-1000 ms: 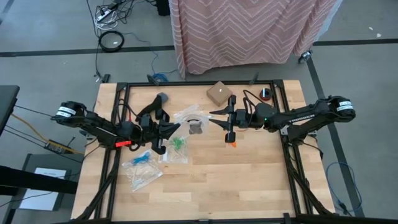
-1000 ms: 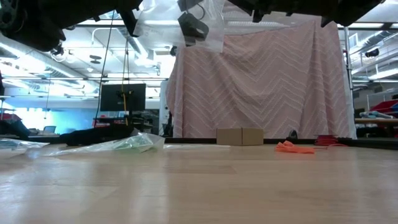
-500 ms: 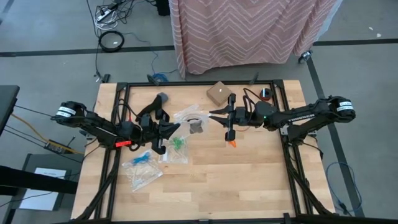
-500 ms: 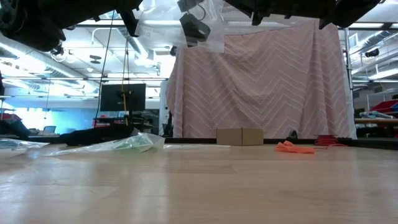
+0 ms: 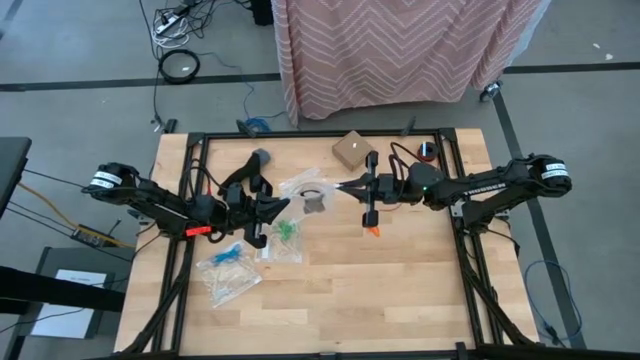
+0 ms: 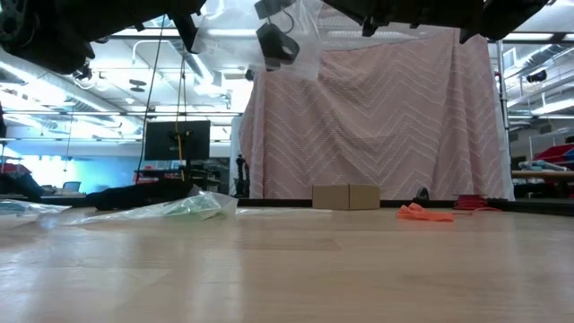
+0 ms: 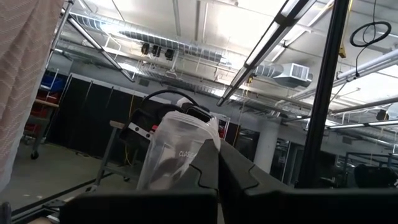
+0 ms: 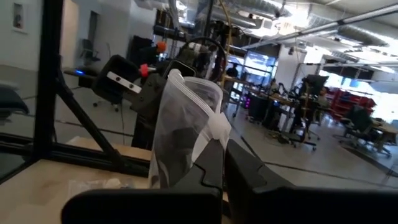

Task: Sort rubber bands
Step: Close the transparent zip bag

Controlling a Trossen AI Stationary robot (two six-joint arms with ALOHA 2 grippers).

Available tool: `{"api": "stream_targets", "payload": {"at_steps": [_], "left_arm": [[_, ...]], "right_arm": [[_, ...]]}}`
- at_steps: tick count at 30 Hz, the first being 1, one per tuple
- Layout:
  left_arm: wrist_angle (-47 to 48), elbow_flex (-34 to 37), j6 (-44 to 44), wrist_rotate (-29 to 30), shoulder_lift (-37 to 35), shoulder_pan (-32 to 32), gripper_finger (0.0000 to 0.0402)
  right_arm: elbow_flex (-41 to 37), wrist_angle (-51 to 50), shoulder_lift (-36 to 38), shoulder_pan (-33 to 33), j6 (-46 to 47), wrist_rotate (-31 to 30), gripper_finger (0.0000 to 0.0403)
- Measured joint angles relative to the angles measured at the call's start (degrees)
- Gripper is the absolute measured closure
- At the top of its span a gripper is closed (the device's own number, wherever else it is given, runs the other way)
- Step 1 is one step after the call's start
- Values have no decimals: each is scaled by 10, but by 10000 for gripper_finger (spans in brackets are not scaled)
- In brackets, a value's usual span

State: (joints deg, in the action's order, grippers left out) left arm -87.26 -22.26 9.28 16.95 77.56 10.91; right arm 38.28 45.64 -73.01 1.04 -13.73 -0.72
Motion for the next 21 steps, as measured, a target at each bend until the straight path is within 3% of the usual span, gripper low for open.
{"api": "stream_targets", "payload": {"at_steps": [7, 16, 21], "left_arm": [[0, 0, 0, 2, 0, 0, 400], [4, 0, -2, 2, 0, 0, 400], [8, 0, -1, 2, 0, 0, 400]], "right_arm": [[0, 6, -2, 4, 6, 28, 362], [37, 51, -96, 7, 21, 27, 266], [59, 35, -103, 7, 19, 17, 258]]}}
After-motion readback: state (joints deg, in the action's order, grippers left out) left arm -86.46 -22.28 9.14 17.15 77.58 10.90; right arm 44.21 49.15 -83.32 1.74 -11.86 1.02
